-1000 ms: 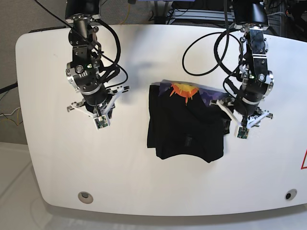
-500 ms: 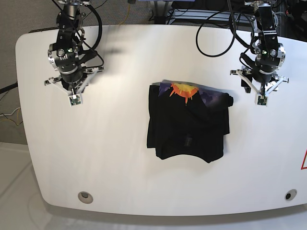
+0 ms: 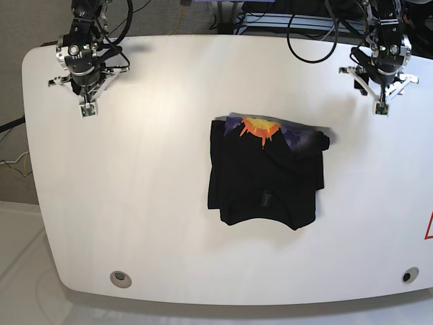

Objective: Fold the T-shirt properly

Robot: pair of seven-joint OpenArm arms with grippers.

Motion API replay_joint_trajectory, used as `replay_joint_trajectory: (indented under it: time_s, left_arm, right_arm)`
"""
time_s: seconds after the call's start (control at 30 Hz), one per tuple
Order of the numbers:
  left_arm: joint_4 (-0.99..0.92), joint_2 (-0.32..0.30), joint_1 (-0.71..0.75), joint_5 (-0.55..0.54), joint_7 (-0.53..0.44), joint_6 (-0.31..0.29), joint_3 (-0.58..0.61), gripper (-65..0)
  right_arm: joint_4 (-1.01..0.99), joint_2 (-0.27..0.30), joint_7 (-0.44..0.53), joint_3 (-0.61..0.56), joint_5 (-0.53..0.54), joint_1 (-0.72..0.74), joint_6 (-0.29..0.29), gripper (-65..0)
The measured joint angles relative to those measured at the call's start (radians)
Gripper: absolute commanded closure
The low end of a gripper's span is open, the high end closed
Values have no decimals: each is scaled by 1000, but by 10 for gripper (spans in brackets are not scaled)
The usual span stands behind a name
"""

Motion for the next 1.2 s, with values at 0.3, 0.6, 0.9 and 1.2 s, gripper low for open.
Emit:
replay_joint_trajectory:
  time_s: [0.3,0.6,0.9,1.2]
  left_arm:
    - [0,3,105,-3,-2,-6,-39,-166]
    - [2,3,185,-3,-3,-6,-89,-113]
    - [2,3,241,-3,-3,-6,-123,-113]
    - [3,4,304,-7,-6,-7,-126,-113]
  right_arm:
    - [15,0,36,78,2,-113,3,-30]
    - [16,-1,113,160,-2,-232,4,-30]
    - [16,-6,166,231,2,-332,6,-30]
    - [16,-19,182,282,6,-403,7,-30]
